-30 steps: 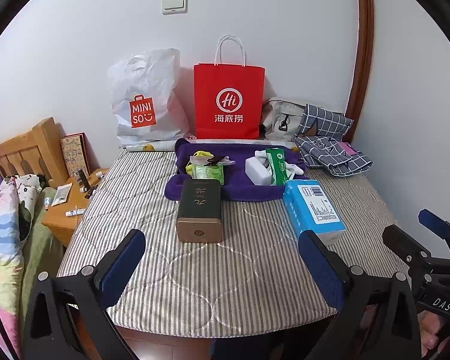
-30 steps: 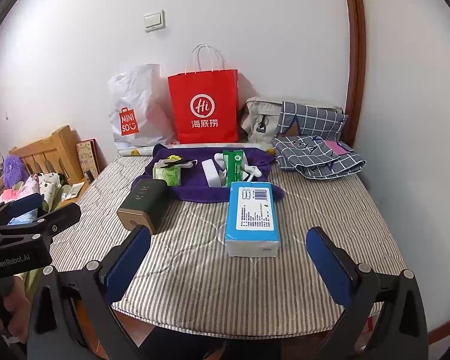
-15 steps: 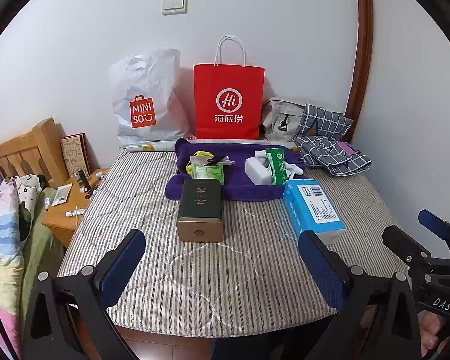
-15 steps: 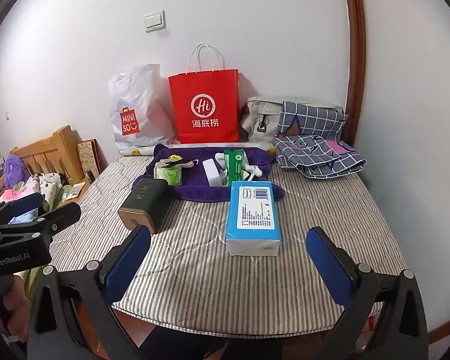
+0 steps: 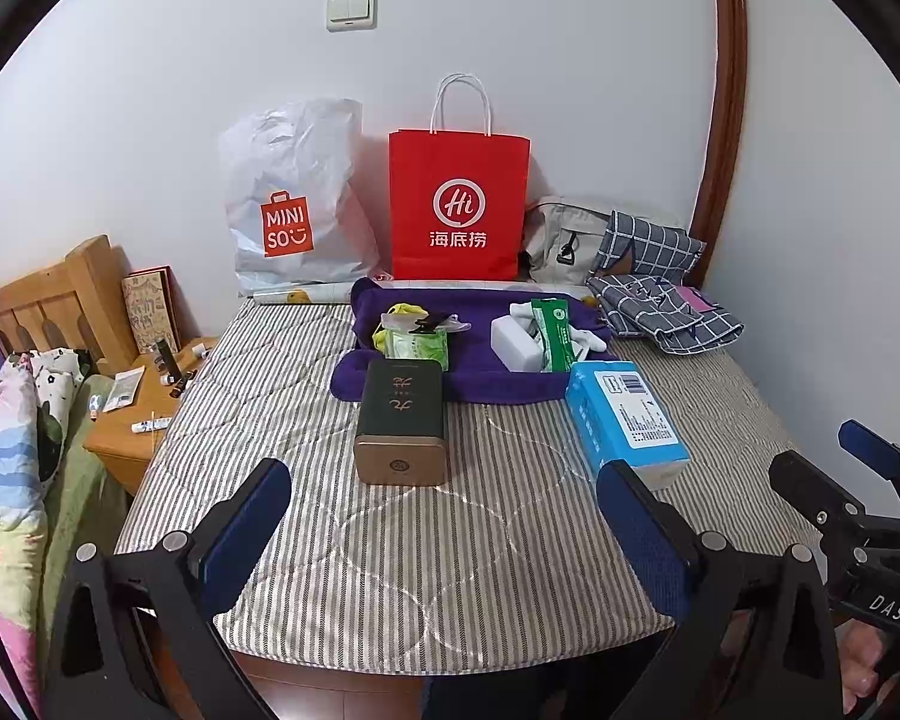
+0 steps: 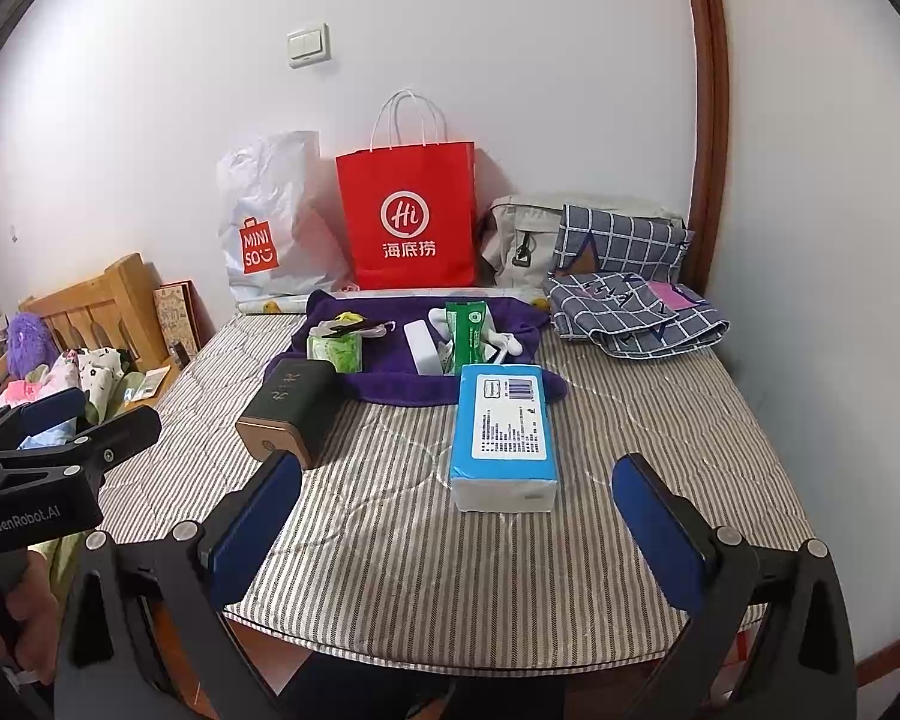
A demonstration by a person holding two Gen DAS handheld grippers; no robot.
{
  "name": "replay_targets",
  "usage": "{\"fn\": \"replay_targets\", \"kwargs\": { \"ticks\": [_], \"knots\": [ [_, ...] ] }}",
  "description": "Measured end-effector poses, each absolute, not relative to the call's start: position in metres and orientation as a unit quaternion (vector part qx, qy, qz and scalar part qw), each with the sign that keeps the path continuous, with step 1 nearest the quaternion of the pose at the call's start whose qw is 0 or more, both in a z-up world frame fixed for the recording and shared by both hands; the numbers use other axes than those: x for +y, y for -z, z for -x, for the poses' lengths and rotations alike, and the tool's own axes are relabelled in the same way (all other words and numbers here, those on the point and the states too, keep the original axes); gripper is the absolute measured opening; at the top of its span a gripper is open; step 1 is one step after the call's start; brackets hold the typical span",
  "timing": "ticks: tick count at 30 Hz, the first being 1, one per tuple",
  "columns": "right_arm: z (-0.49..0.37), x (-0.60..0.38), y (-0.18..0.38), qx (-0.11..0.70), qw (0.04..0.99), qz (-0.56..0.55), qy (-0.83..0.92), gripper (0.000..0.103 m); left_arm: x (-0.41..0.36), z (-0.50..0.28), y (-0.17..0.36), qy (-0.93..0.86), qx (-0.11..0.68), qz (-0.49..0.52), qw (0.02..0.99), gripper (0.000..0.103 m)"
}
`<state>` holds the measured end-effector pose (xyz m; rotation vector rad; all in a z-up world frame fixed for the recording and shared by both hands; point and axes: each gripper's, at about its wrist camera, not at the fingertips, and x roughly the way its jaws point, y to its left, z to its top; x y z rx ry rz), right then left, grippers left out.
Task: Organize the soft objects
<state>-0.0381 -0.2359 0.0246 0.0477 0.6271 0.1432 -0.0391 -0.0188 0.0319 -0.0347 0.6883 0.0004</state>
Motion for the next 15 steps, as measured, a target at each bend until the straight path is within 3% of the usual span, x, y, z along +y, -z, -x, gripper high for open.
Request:
{"fn": "replay_targets", "kwargs": {
  "ticks": [15],
  "knots": [
    [0.0400,-0.2354,-0.0254,0.307,0.949,-0.023,-0.072,0.102,-0.0187,0.0406,-0.0329,-0.004,0.332,0.012,0.943,0.103]
  ]
}}
